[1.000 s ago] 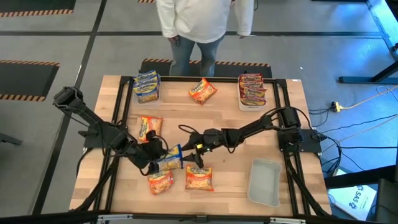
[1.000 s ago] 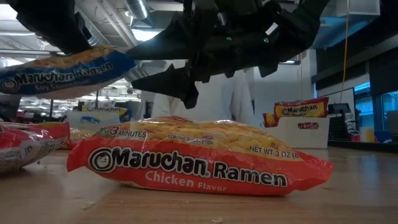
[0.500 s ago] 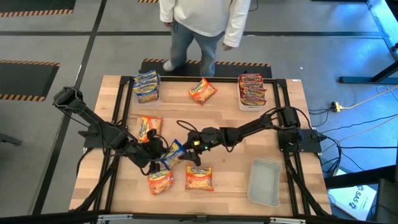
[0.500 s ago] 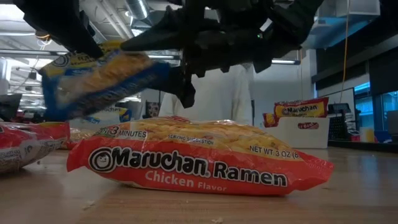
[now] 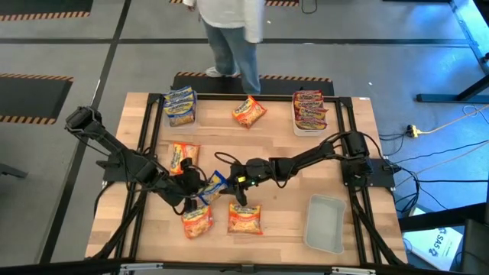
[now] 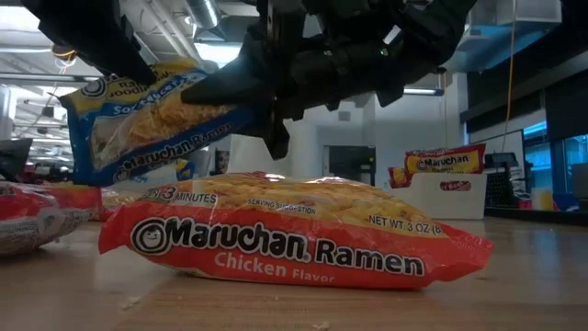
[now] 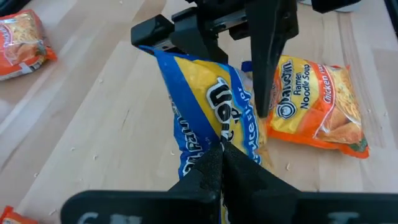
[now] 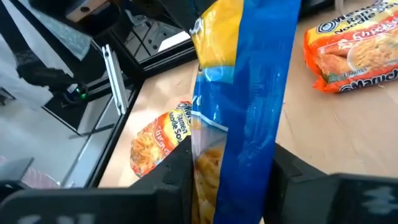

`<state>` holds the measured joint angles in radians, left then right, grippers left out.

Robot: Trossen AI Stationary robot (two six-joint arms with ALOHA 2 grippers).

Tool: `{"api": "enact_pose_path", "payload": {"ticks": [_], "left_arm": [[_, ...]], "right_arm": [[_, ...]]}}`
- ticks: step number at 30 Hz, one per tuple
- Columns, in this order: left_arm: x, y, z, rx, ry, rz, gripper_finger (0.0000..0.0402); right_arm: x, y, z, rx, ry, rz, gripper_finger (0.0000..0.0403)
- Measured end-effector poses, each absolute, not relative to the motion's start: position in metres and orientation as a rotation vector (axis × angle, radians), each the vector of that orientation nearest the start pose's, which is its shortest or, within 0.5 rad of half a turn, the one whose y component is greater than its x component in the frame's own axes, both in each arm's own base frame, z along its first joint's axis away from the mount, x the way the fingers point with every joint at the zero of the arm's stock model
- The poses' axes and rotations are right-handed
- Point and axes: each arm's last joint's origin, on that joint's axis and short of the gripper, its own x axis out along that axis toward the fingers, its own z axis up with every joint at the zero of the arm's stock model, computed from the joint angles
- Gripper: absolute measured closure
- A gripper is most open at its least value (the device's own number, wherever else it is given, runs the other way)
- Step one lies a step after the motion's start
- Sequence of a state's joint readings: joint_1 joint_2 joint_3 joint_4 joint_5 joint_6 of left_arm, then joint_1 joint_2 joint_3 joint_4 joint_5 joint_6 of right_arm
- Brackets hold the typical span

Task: Sort Maruchan noodles
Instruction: Put the blue noodle pack into the transparent bin

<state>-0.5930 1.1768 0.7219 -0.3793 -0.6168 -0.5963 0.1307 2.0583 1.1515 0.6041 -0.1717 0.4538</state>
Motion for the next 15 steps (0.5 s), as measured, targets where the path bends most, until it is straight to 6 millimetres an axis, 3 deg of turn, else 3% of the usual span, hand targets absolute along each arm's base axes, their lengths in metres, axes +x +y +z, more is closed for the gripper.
{"api": "enact_pose_path", "payload": {"ticks": [5, 11, 15], "left_arm": [[0.201, -0.109, 0.226, -0.15, 0.651, 0.215, 0.0365], [0.2, -0.099, 0.234, -0.213, 0.637, 0.209, 0.0277], [0.193, -0.089, 0.251, -0.269, 0.571, 0.204, 0.0219]], "right_arm": [[0.429, 0.061, 0.151, 0.396, 0.368, 0.223, 0.0301], [0.429, 0.06, 0.151, 0.317, 0.35, 0.215, 0.0297], [0.429, 0.061, 0.151, 0.258, 0.341, 0.245, 0.03]]}}
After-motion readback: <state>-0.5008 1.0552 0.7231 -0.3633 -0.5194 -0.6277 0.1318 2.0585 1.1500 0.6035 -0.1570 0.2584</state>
